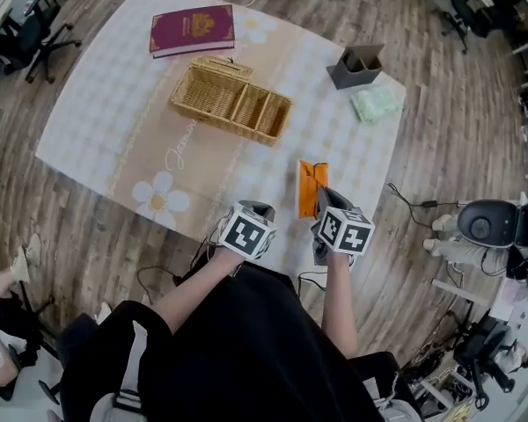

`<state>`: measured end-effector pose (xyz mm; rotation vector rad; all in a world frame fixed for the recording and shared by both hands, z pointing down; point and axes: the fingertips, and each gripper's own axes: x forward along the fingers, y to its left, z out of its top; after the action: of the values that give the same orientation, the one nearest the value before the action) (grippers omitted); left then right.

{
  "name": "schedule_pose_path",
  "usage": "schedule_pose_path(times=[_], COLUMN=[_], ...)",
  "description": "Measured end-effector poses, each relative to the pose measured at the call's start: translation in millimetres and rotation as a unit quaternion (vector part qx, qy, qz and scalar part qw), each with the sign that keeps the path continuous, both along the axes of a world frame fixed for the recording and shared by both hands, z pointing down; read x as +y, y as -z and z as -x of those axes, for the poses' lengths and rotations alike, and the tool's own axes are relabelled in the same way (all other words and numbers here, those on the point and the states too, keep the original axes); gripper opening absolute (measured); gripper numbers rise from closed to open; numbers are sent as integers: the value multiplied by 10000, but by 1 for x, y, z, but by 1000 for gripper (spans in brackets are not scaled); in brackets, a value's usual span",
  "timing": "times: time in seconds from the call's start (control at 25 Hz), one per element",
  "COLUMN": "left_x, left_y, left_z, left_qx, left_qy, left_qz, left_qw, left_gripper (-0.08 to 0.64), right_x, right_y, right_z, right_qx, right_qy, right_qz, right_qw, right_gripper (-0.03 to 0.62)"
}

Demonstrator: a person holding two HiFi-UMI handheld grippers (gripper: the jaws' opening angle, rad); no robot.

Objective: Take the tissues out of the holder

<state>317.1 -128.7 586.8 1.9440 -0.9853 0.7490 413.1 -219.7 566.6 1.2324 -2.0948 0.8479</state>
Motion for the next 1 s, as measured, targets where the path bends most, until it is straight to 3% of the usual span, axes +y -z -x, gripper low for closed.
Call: schedule_pose_path(times=[0.64,1.0], left_x=[9,30], left_y=[-5,-12], left_z=[34,46], left_qx=[-204,-231], left_qy=[1179,1384], left_qz=[146,249], left_qw=[9927,9898], left_gripper=[0,0], right_x=[-71,-67], right_y=[-25,-47], right_z=[17,32], right_qx=[113,406], right_qy=[573,931], right_qz=[89,345], right_qw=[9983,9942], right_gripper=[17,17])
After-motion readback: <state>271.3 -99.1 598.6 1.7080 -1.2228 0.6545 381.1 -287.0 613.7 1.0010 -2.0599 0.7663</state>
